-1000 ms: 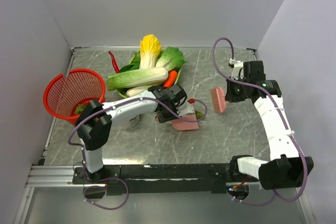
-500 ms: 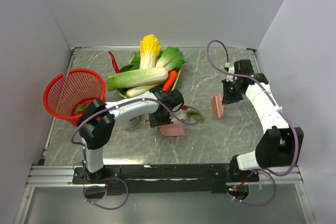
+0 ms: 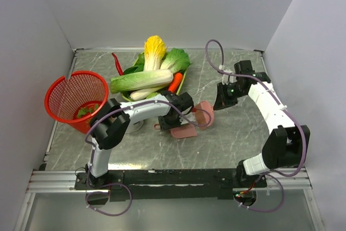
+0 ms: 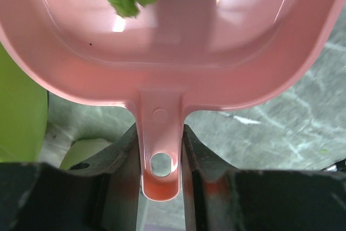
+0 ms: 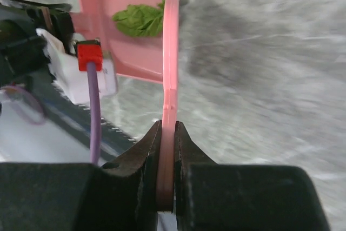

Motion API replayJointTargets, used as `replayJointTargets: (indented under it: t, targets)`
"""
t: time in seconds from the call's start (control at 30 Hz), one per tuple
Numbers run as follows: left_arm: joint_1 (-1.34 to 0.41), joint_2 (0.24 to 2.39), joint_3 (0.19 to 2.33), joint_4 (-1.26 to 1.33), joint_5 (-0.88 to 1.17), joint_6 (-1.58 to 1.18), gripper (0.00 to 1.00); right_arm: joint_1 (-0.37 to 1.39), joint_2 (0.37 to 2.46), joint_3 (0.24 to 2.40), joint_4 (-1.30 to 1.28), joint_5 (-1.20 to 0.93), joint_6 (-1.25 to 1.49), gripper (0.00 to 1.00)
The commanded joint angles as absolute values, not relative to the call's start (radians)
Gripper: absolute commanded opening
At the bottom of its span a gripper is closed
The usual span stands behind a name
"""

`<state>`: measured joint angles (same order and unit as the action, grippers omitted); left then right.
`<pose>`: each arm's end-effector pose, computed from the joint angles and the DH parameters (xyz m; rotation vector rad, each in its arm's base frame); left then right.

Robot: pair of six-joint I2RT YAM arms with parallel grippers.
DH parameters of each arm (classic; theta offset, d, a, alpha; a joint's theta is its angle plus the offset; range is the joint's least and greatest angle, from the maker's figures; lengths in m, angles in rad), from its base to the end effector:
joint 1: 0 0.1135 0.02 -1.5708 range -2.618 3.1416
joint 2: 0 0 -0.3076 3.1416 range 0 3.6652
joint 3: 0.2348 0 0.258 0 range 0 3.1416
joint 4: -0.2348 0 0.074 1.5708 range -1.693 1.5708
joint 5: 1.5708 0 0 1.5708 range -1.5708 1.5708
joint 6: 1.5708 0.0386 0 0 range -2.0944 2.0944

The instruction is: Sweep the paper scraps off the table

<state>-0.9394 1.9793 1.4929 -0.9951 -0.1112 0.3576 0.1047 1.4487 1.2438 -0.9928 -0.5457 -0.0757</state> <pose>0.2408 -0.3220 0.2196 1.8192 2.4129 0.1224 0.2758 0.0491 0.3269 -0.3826 2.6581 0.7577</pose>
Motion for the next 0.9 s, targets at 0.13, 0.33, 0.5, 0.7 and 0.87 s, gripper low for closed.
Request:
replayJointTargets:
  t: [0.13,0.33,0.5,0.7,0.87]
  targets:
    - [-0.940,1.890,1.407,-0.870,-0.046,0.330,0.01,0.054,1.301,1.396,-1.066,-0.437,-0.180,0.00]
    - [-0.931,1.881,1.416,-0.850,-0.043,0.337,0.01,0.048,1.253,1.399,-1.039,-0.307,-0.163,0.00]
    - [-0.897,1.761,1.295,-0.567,0.047,0.313,0.01,0.009,1.246,1.379,-1.002,-0.219,-0.138,0.00]
    - [-0.900,1.738,1.287,-0.483,0.031,0.344,0.01,-0.021,1.255,1.404,-1.000,-0.215,-0.133,0.00]
    - [-0.891,1.741,1.295,-0.391,0.080,0.313,0.01,-0.041,1.230,1.347,-0.963,-0.212,-0.098,0.00]
